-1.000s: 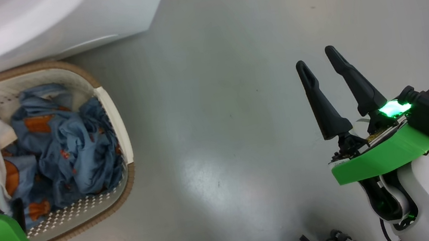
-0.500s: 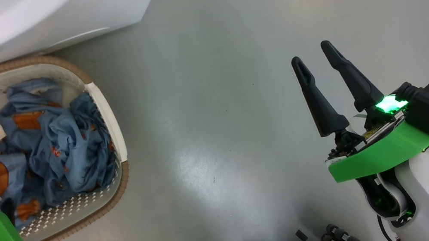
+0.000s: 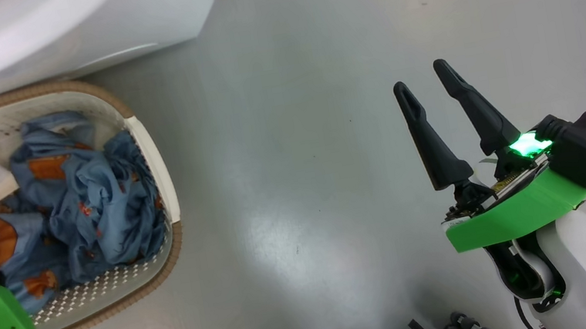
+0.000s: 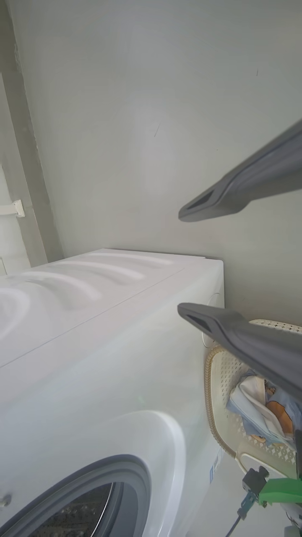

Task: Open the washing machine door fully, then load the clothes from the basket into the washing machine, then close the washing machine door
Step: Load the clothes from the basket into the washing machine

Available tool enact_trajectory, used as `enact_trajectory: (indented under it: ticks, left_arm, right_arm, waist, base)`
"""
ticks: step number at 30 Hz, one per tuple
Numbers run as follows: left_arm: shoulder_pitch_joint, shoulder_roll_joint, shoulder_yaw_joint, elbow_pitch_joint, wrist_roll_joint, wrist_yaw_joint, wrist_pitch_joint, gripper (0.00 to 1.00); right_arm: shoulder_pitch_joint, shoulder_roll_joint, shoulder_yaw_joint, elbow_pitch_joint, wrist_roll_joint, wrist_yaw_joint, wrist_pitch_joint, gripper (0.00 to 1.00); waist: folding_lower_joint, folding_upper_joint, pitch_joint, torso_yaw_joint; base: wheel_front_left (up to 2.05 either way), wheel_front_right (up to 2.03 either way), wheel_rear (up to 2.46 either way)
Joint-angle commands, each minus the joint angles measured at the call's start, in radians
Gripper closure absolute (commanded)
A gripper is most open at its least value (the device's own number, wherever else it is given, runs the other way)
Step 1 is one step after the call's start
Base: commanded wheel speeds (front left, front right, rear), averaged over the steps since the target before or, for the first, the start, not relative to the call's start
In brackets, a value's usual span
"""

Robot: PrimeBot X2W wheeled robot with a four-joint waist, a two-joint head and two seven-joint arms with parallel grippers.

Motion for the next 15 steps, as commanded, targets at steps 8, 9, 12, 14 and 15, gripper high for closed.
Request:
enact_trajectory:
  ticks: [8, 9, 12, 14, 15]
  left_arm:
    - [0.010, 0.004, 0.026, -0.001, -0.030, -0.013, -0.122, 1.00]
    - [0.010, -0.001, 0.025, -0.001, -0.032, -0.015, -0.138, 1.00]
    - [0.013, -0.015, 0.022, -0.001, -0.039, -0.020, -0.178, 1.00]
    - [0.017, -0.024, 0.021, -0.003, -0.045, -0.022, -0.205, 1.00]
    - [0.020, -0.028, 0.019, -0.004, -0.047, -0.023, -0.217, 1.00]
  right_arm:
    - [0.016, -0.016, 0.009, -0.011, -0.005, 0.008, -0.012, 0.00]
    - [0.016, -0.018, 0.007, -0.010, -0.005, 0.008, -0.012, 0.00]
    - [0.020, -0.023, 0.003, -0.006, -0.004, 0.008, -0.012, 0.00]
    - [0.021, -0.026, 0.001, -0.005, -0.003, 0.008, -0.012, 0.00]
    - [0.022, -0.028, 0.000, -0.004, -0.002, 0.008, -0.012, 0.00]
  waist:
    - [0.0000, -0.0001, -0.061, 0.032]
    - [0.0000, -0.0001, -0.068, 0.036]
    - [0.0000, -0.0001, -0.092, 0.048]
    - [0.0000, -0.0001, -0.109, 0.055]
    - [0.0000, -0.0001, -0.118, 0.058]
  base:
    - [0.00, 0.00, 0.00]
    - [0.00, 0.00, 0.00]
    - [0.00, 0.00, 0.00]
    - [0.00, 0.00, 0.00]
    - [0.00, 0.00, 0.00]
